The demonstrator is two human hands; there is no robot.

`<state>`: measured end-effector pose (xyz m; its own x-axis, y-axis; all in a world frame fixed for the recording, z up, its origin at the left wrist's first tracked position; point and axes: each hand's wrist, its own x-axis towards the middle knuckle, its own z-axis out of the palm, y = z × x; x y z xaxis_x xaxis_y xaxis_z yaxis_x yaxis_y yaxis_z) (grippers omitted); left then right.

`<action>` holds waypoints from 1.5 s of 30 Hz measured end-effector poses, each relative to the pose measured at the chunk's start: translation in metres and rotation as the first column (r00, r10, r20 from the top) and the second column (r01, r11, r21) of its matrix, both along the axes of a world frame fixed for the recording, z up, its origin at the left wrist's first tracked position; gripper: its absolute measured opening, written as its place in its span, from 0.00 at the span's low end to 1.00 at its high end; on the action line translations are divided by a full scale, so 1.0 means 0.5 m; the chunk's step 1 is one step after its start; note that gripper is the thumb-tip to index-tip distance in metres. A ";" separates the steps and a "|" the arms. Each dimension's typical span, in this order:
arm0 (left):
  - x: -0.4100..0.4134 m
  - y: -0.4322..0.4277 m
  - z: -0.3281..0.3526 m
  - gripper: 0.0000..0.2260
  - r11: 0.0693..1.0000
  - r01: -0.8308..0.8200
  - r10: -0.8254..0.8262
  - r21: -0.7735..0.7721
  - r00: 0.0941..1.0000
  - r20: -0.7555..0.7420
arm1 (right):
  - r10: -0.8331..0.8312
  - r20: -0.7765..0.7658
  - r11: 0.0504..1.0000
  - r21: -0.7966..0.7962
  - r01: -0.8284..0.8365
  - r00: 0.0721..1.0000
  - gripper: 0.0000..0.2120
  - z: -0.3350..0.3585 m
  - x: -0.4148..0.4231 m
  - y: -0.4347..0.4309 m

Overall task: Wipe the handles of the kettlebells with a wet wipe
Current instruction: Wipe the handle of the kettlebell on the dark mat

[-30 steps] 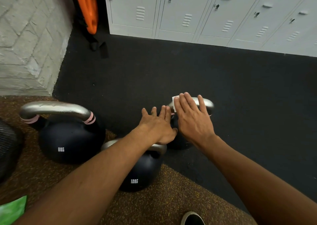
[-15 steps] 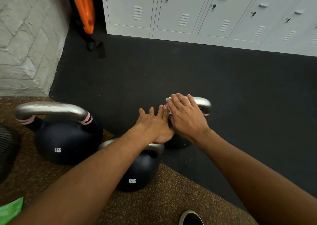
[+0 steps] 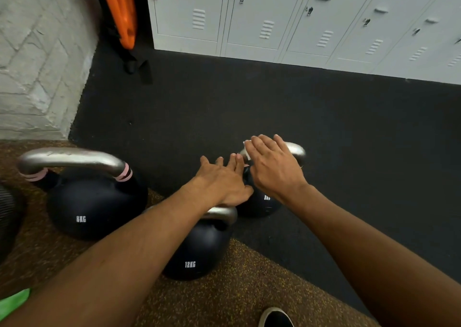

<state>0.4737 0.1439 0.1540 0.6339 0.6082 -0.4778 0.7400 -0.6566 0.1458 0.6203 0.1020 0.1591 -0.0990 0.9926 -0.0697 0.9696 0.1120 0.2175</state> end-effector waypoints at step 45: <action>-0.014 0.004 0.000 0.35 0.999 -0.018 0.020 -0.031 0.998 0.059 | 0.251 -0.175 0.909 0.382 -0.169 0.952 0.03 -0.008 0.052 0.018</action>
<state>0.4666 0.1460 0.1540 0.6501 0.6064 -0.4578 0.7418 -0.6370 0.2096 0.6464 0.1109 0.1550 -0.2801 0.9003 0.3332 0.9596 0.2725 0.0702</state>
